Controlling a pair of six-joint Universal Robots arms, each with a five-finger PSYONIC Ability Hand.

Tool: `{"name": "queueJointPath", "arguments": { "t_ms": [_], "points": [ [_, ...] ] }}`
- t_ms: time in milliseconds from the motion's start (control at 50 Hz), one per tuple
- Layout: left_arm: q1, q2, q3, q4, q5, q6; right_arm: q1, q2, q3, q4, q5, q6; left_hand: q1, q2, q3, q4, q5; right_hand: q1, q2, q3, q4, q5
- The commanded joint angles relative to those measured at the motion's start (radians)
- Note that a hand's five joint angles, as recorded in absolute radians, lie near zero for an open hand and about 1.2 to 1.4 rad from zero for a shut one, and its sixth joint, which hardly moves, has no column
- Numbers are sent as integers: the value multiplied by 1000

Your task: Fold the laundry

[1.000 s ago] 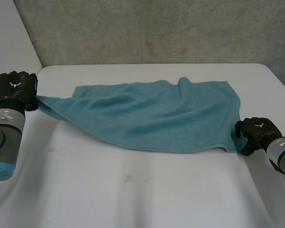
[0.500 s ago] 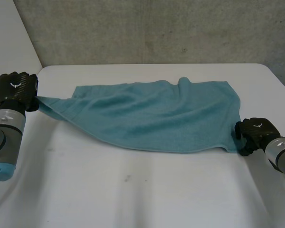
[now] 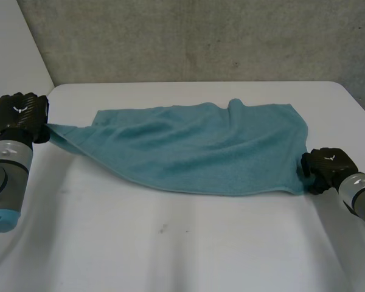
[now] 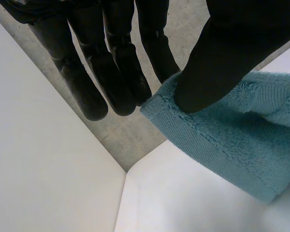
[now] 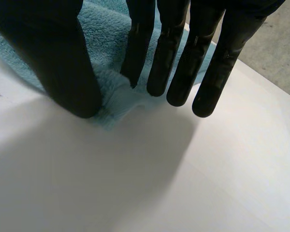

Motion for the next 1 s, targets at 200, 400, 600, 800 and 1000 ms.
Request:
{"name": "queueJointPath", "arguments": {
  "t_ms": [200, 400, 600, 800, 1000],
  "points": [
    [-2, 13, -6, -11, 0, 9, 4, -211, -3, 16, 45, 6, 251, 194, 201, 200, 264, 612, 476, 470, 474, 513],
    [-41, 143, -37, -190, 3, 44, -42, -434, 3, 293, 53, -55, 251, 194, 201, 200, 264, 612, 476, 470, 474, 513],
    [-22, 327, -158, -449, 5, 130, -207, -460, 54, 612, 57, -445, 251, 194, 201, 200, 264, 612, 476, 470, 474, 513],
    [6, 400, -213, -517, 17, 221, -266, -436, 14, 714, 40, -592, 251, 194, 201, 200, 264, 612, 476, 470, 474, 513],
    [-24, 141, -37, -405, 89, 222, -178, -226, -236, 597, 59, -292, 251, 194, 201, 200, 264, 612, 476, 470, 474, 513]
  ]
}}
